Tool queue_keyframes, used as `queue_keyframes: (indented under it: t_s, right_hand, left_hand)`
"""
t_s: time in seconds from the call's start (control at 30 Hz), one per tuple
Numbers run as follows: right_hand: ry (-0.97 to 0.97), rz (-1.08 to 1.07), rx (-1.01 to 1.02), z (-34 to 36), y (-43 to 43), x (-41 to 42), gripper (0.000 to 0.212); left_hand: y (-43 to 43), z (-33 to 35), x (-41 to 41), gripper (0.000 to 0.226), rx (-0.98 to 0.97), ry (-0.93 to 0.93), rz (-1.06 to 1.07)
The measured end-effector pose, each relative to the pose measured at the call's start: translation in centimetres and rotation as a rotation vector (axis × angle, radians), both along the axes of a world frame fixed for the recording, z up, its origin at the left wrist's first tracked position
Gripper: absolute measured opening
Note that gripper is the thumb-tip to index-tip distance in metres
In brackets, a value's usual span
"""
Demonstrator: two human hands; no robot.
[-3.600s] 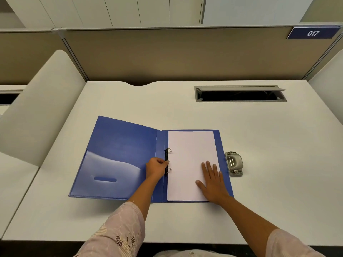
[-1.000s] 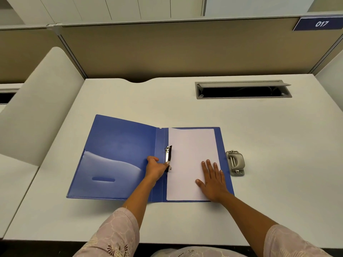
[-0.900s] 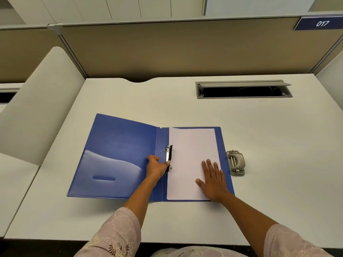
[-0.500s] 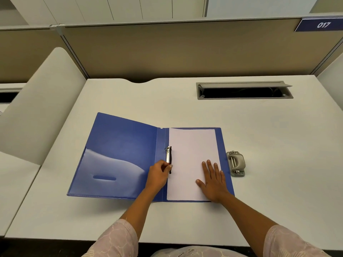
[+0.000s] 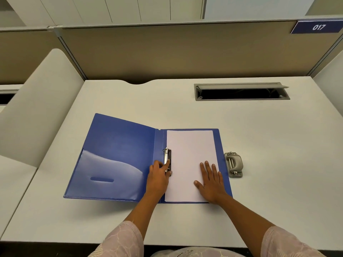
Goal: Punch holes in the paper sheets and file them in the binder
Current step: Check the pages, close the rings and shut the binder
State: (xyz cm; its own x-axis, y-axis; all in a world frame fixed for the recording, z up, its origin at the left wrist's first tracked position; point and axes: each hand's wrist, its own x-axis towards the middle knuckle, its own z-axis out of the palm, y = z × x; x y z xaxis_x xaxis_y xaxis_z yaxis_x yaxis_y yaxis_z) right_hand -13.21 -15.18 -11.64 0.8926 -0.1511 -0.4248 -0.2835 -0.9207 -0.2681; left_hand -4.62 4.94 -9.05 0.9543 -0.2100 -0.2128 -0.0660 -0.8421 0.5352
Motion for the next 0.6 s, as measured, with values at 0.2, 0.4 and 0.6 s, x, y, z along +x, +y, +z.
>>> queue_keyframes:
  t_s: [0.2,0.4,0.6]
  right_hand:
    - [0.002,-0.002,0.011,-0.1,0.0,0.0,0.084]
    - [-0.003,-0.003,0.027,-0.1,0.0,-0.1,0.097]
    - [-0.013,0.004,0.007,0.3,0.0,-0.2,0.088]
  left_hand:
    - [0.7,0.1,0.6,0.048,0.346,-0.119,-0.231]
    - [3.0,1.0,1.5,0.076,0.332,-0.213,-0.313]
    - [8.4,4.6,6.1,0.076,0.372,-0.279,-0.142]
